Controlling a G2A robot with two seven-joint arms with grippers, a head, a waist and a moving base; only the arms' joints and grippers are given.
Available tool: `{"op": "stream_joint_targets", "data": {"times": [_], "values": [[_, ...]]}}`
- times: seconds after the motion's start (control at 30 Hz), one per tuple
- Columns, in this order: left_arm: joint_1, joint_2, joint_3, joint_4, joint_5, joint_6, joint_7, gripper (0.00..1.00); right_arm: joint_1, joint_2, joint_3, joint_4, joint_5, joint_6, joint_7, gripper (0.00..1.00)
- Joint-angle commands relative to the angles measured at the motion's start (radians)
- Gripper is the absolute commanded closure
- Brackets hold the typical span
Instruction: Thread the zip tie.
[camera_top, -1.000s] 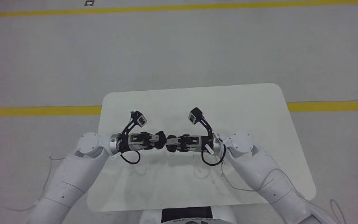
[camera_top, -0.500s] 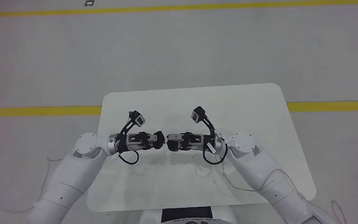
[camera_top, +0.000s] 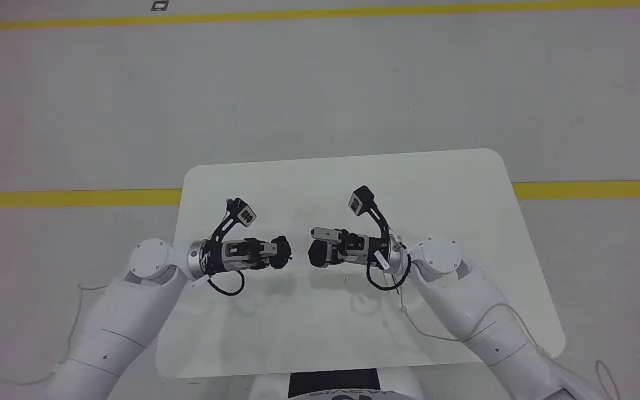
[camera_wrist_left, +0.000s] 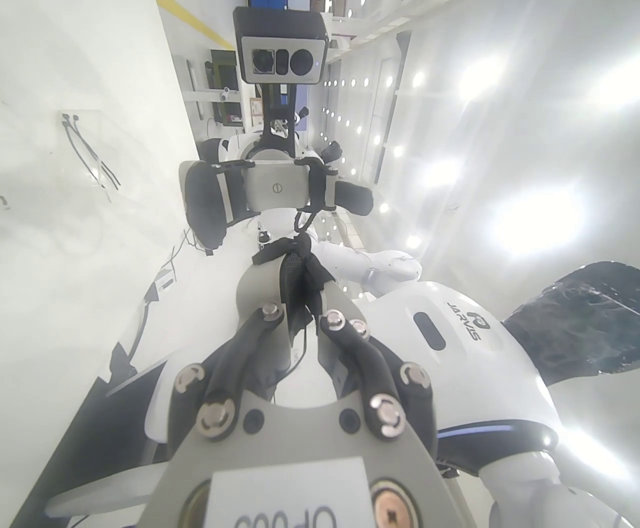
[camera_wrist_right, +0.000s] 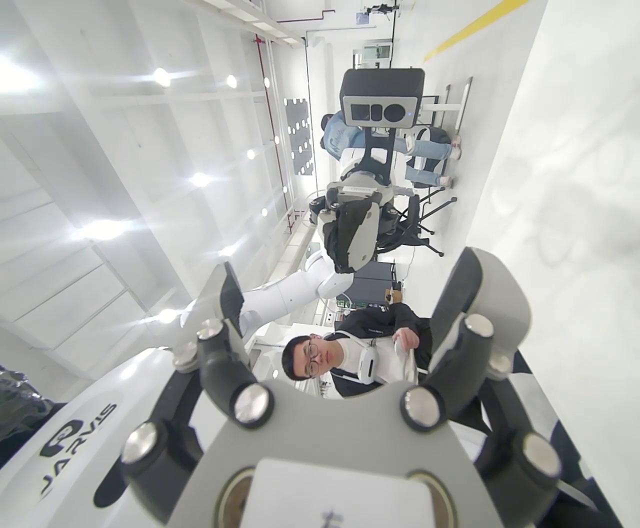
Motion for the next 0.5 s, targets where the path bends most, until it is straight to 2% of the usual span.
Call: {"op": "stream_joint_targets", "data": {"times": [0.0,0.1,0.2,0.23,0.33,0.47], "values": [[0.0,0.0,0.0,0.0,0.0,0.0,0.0,1.0,0.0,0.0,0.0,0.0,0.0,0.0,0.0,0.0],[0.0,0.0,0.0,0.0,0.002,-0.001,0.007,1.0,0.0,0.0,0.0,0.0,0.0,0.0,0.0,0.0],[0.003,-0.004,0.005,0.014,0.004,-0.065,0.024,1.0,0.0,0.0,0.0,0.0,0.0,0.0,0.0,0.0],[-0.001,-0.005,-0.003,0.02,-0.005,-0.072,0.022,1.0,0.0,0.0,0.0,0.0,0.0,0.0,0.0,0.0],[0.002,-0.012,-0.048,0.031,-0.01,-0.072,-0.005,1.0,0.0,0.0,0.0,0.0,0.0,0.0,0.0,0.0],[0.028,-0.029,-0.129,0.028,0.042,-0.072,-0.057,1.0,0.0,0.0,0.0,0.0,0.0,0.0,0.0,0.0]]}}
